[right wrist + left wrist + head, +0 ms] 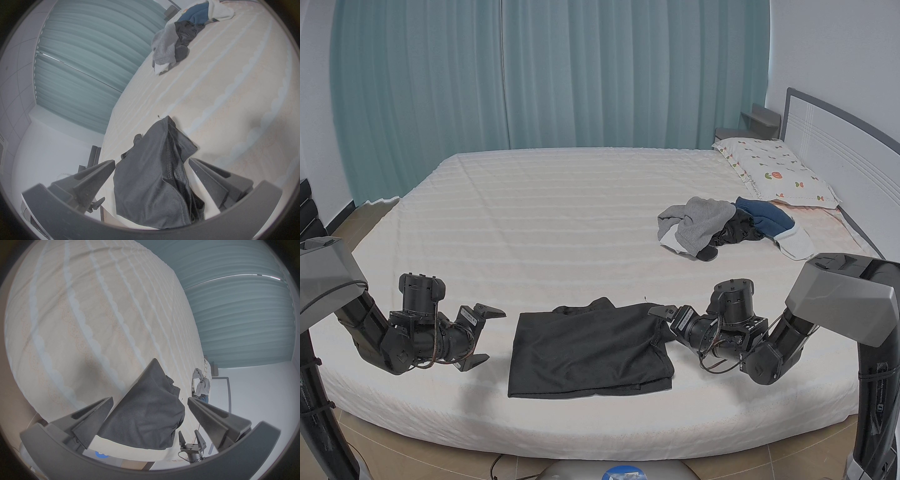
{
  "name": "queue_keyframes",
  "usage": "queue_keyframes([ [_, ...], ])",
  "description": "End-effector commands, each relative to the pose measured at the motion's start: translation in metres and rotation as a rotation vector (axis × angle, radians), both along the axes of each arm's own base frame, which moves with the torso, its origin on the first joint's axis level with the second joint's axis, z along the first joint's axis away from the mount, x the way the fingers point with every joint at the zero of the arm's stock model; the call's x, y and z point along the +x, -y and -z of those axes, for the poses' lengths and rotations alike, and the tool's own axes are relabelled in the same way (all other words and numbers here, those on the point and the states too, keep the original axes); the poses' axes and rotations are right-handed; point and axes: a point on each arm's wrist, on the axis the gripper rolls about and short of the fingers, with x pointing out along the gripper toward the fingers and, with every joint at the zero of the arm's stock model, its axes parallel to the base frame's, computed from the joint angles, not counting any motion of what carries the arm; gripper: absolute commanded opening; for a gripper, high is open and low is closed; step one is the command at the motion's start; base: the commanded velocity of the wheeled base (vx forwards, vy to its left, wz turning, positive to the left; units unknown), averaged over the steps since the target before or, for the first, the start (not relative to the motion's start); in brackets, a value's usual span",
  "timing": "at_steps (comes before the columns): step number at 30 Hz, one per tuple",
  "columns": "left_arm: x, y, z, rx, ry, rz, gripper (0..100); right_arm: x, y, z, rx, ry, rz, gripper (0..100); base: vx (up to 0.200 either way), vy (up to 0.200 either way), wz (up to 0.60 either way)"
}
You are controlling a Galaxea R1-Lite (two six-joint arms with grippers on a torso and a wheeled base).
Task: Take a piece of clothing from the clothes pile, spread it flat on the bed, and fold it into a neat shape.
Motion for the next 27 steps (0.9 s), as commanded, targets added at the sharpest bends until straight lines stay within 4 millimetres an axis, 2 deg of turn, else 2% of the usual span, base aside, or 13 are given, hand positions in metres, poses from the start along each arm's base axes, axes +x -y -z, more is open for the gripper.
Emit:
queue_keyframes([
  [1, 0.000, 0.000, 0.001, 0.000, -0.003, 0.000, 100, -0.006, 0.003, -0.006, 0.004, 0.012, -0.004, 100, 0.000, 0.000, 0.00],
  [11, 0.006, -0.003, -0.006, -0.055, -0.004, -0.055, 100, -0.006, 0.005, -0.004, 0.003, 0.009, 0.000, 100, 0.000, 0.000, 0.00],
  [20, 0.004, -0.006, -0.004, -0.060, -0.009, -0.061, 100, -0.006, 0.010, -0.003, -0.002, 0.000, 0.010, 100, 0.000, 0.200, 0.00],
  [27, 0.004, -0.006, -0.003, -0.050, -0.010, -0.059, 100, -0.007, 0.019, 0.002, -0.042, -0.006, 0.009, 100, 0.000, 0.000, 0.00],
])
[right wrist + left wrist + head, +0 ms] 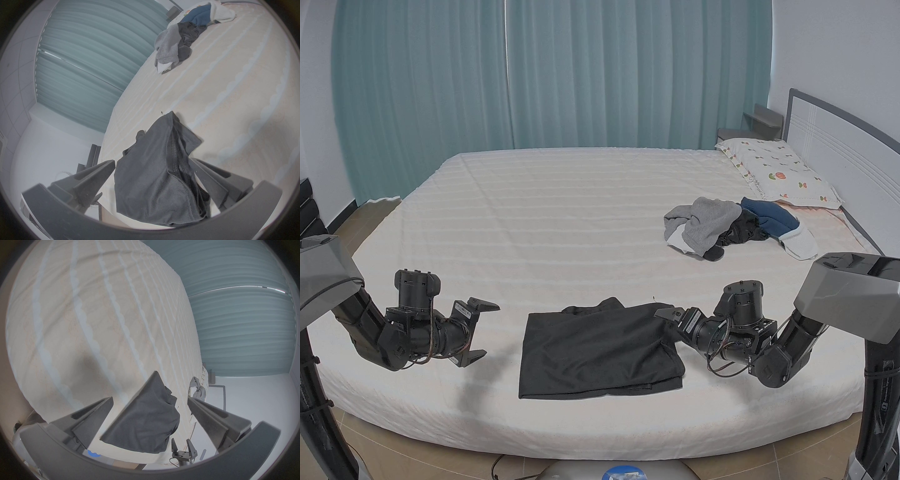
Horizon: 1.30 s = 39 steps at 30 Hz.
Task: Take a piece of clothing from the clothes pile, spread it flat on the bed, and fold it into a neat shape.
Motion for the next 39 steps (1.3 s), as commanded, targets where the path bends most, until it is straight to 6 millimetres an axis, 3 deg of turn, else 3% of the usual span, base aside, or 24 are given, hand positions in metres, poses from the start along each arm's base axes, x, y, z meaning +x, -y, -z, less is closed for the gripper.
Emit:
queue_keyframes([
  [1, 0.000, 0.001, 0.001, 0.005, -0.002, 0.000, 100, -0.001, 0.005, 0.002, -0.011, -0.006, 0.006, 100, 0.000, 0.000, 0.00],
  [14, -0.001, 0.001, 0.001, 0.008, -0.002, 0.012, 100, -0.002, 0.008, 0.002, -0.027, -0.006, 0.003, 100, 0.046, 0.000, 0.00],
  [24, 0.002, 0.011, -0.001, 0.057, 0.036, 0.060, 100, -0.030, 0.017, 0.008, -0.145, -0.022, -0.091, 100, 0.000, 0.000, 0.00],
  [30, 0.018, 0.025, -0.002, 0.138, 0.096, 0.088, 100, -0.043, 0.020, 0.013, -0.154, -0.054, -0.171, 100, 0.000, 0.000, 0.00],
  [34, 0.035, 0.041, 0.019, 0.251, 0.087, 0.180, 100, -0.051, 0.024, 0.014, -0.137, -0.082, -0.222, 100, 0.000, 0.000, 0.00],
  [39, 0.057, 0.061, 0.037, 0.314, 0.083, 0.168, 100, -0.053, 0.024, 0.016, -0.124, -0.102, -0.252, 100, 0.000, 0.000, 0.00],
])
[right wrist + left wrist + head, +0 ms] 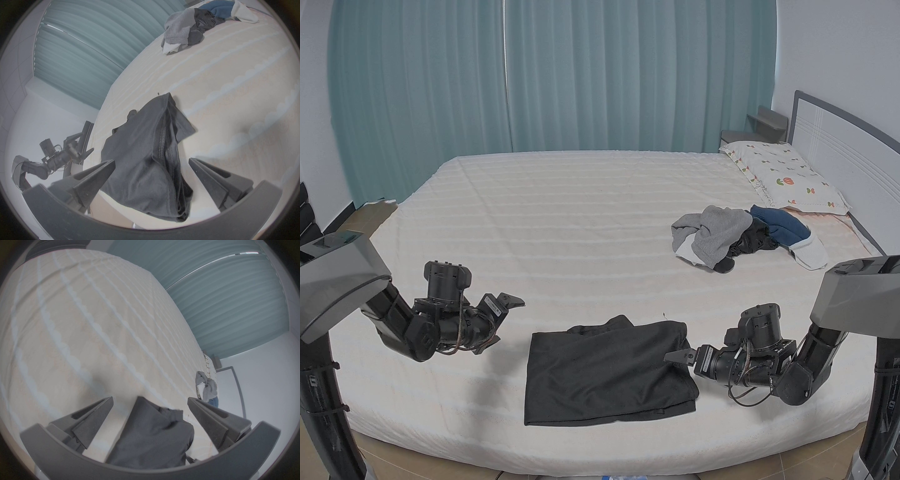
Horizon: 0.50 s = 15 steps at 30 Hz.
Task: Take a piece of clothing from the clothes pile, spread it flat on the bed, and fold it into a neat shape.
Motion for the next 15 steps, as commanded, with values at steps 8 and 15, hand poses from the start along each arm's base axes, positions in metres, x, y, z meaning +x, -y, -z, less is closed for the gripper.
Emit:
queue_keyframes([
  [8, 0.026, 0.058, 0.036, 0.149, -0.050, 0.104, 100, -0.002, 0.002, 0.010, 0.010, -0.048, -0.036, 100, 0.000, 0.000, 0.00],
  [15, 0.026, 0.061, 0.042, 0.185, -0.047, 0.101, 100, 0.000, 0.000, 0.012, 0.014, -0.048, -0.044, 100, 0.000, 0.000, 0.00],
])
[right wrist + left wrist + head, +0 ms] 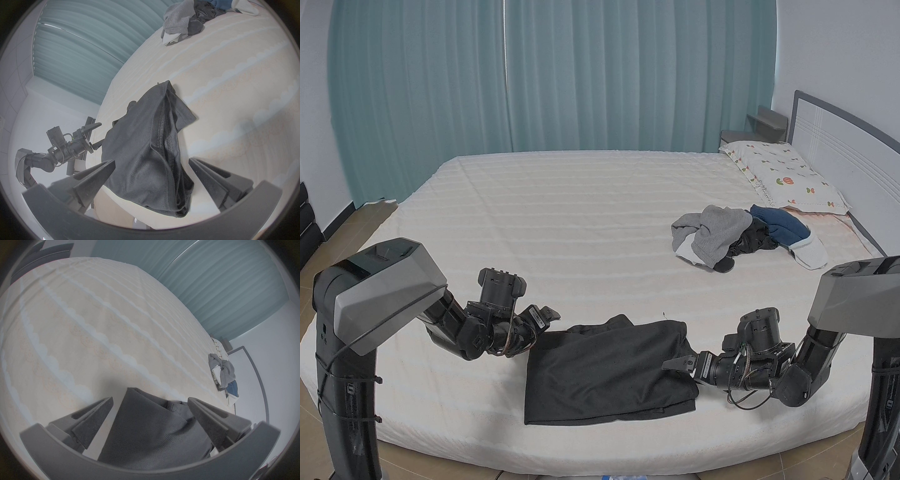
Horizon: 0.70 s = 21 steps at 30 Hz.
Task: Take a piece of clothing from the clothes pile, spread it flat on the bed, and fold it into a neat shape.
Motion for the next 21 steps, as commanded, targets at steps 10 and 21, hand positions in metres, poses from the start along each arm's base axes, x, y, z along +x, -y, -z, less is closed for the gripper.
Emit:
queue_keyframes([
  [10, 0.003, 0.003, 0.013, 0.036, -0.007, 0.009, 0, -0.005, -0.006, 0.004, -0.009, -0.007, -0.021, 100, 0.000, 0.000, 0.00],
  [21, 0.001, 0.001, 0.015, 0.059, 0.008, -0.091, 0, -0.013, -0.002, 0.012, -0.079, 0.000, -0.069, 100, 0.000, 0.000, 0.00],
])
